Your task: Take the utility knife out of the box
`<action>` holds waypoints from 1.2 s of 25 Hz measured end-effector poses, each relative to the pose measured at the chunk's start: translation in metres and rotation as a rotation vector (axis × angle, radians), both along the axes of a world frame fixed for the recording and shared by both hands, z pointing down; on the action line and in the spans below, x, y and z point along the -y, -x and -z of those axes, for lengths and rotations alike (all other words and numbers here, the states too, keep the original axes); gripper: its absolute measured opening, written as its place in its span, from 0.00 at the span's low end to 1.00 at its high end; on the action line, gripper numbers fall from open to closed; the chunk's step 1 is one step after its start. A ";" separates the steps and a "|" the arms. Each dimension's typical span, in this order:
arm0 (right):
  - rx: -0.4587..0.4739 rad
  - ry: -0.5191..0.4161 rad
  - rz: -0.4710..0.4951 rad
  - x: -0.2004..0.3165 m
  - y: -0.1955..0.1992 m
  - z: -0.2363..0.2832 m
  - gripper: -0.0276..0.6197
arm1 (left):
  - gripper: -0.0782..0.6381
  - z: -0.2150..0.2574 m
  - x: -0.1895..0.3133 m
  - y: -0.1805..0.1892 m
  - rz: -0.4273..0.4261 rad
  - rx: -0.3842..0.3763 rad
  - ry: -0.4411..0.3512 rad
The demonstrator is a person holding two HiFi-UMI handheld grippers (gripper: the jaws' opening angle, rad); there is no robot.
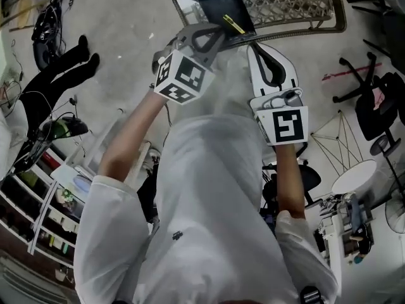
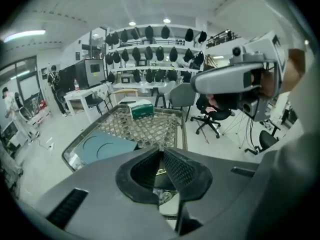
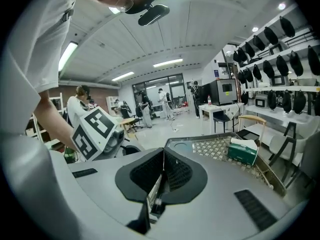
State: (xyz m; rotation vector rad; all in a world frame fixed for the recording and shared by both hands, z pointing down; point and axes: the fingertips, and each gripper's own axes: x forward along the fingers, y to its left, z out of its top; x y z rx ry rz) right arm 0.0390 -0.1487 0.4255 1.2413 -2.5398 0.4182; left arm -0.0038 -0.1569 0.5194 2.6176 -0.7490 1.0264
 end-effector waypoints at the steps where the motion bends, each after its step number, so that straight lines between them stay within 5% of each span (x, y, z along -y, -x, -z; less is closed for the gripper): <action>1: -0.004 0.006 -0.002 0.002 -0.002 -0.005 0.04 | 0.12 -0.008 0.001 -0.003 -0.021 0.018 0.002; 5: -0.022 0.046 -0.005 0.007 -0.013 -0.030 0.04 | 0.22 -0.038 0.007 -0.013 -0.092 0.079 0.023; 16: 0.000 0.112 -0.009 0.018 -0.030 -0.076 0.04 | 0.25 -0.109 0.014 -0.028 -0.356 0.266 0.005; 30: 0.008 0.145 0.009 0.017 -0.030 -0.099 0.04 | 0.33 -0.161 0.012 -0.037 -0.627 0.366 0.031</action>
